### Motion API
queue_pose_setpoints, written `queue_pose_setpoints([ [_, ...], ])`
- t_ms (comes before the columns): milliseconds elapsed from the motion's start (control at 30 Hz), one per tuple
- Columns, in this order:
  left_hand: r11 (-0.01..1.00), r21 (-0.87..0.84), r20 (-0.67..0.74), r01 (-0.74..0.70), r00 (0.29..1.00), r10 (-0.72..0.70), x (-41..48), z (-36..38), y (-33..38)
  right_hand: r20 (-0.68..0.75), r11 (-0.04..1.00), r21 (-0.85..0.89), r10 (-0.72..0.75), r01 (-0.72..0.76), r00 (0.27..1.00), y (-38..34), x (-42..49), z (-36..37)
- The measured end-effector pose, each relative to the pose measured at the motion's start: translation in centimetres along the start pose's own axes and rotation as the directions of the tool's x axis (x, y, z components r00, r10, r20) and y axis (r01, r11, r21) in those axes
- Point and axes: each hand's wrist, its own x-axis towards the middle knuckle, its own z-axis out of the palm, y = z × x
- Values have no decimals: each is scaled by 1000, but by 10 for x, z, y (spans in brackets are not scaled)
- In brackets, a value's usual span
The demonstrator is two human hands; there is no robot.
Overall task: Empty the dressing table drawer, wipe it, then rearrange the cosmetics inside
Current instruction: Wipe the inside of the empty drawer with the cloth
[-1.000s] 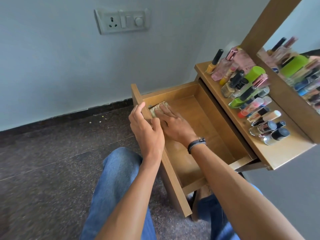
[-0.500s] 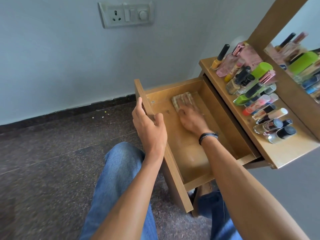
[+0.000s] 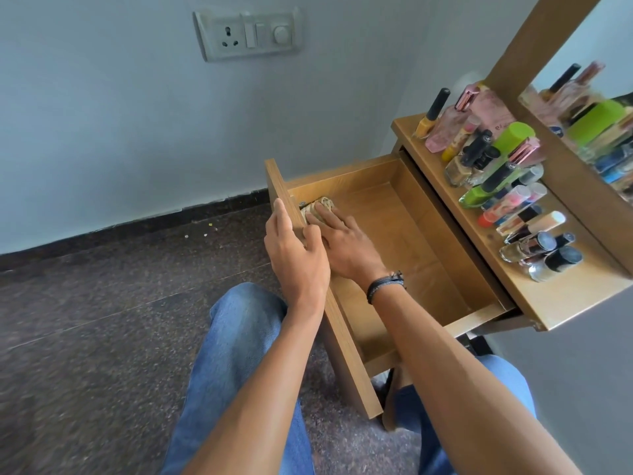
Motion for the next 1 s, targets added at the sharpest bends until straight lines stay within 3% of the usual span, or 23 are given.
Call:
queue_pose_setpoints([
  [167, 1000, 16, 33, -18, 999, 18, 0, 0, -2, -100, 996, -27, 79, -82, 992, 33, -3, -20],
  [333, 1000, 17, 44, -22, 999, 21, 0, 0, -2, -106, 973, -52, 219, -226, 970, 84, 7, -40],
  [600, 1000, 13, 28, -18, 999, 17, 0, 1, -1, -125, 942, 70, 336, -329, 934, 70, 10, -26],
  [800, 1000, 6, 19, -18, 1000, 17, 1, 3, -3, -19, 988, 58, 147, -146, 989, 24, -10, -2],
  [1000, 999, 38, 19, -25, 1000, 25, 0, 0, -1, 102, 998, -15, -65, 67, 993, 24, -28, 0],
])
